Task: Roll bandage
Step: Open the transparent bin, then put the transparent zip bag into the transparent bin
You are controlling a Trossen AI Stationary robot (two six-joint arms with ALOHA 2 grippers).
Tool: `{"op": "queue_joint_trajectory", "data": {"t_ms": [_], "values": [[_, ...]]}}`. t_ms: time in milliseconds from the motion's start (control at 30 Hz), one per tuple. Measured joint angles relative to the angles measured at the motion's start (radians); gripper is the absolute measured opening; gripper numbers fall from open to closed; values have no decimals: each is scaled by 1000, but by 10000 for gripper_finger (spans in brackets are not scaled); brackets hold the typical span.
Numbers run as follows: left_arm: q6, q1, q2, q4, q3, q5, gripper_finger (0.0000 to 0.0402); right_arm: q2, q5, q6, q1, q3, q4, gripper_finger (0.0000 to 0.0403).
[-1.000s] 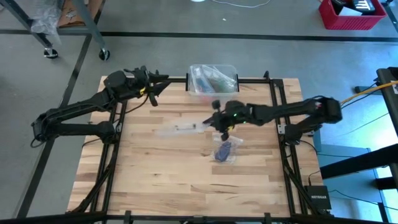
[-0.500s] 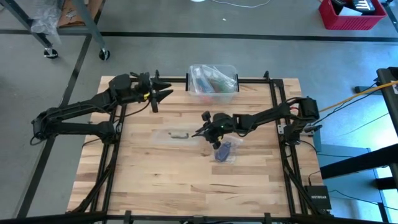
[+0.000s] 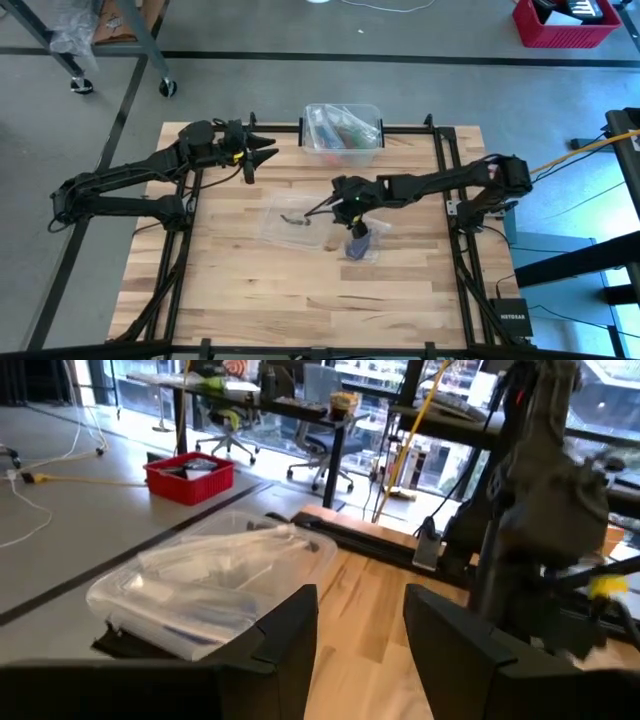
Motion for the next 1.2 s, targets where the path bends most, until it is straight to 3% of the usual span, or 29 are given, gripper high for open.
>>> {"op": "queue_joint_trajectory", "data": {"t_ms": [267,400,533,667,833,1000,1200], "values": [[0,0,0,-8,0,0,143,-137,-2,116,-37,81,-476,265],[-4,0,0,-6,0,0,143,-228,-86,217,-86,40,-639,266],[-8,-1,0,-21,0,0,143,-327,-252,326,-186,-117,-508,266],[-7,-1,1,-46,0,0,143,-372,-295,446,-267,-286,-319,266],[-4,-1,6,-57,0,0,143,-351,-359,533,-283,-426,-105,266],[-6,-1,15,-64,0,0,143,-306,-432,598,-283,-482,40,251],[-7,-1,23,-65,0,0,143,-237,-441,650,-283,-499,162,192]]}}
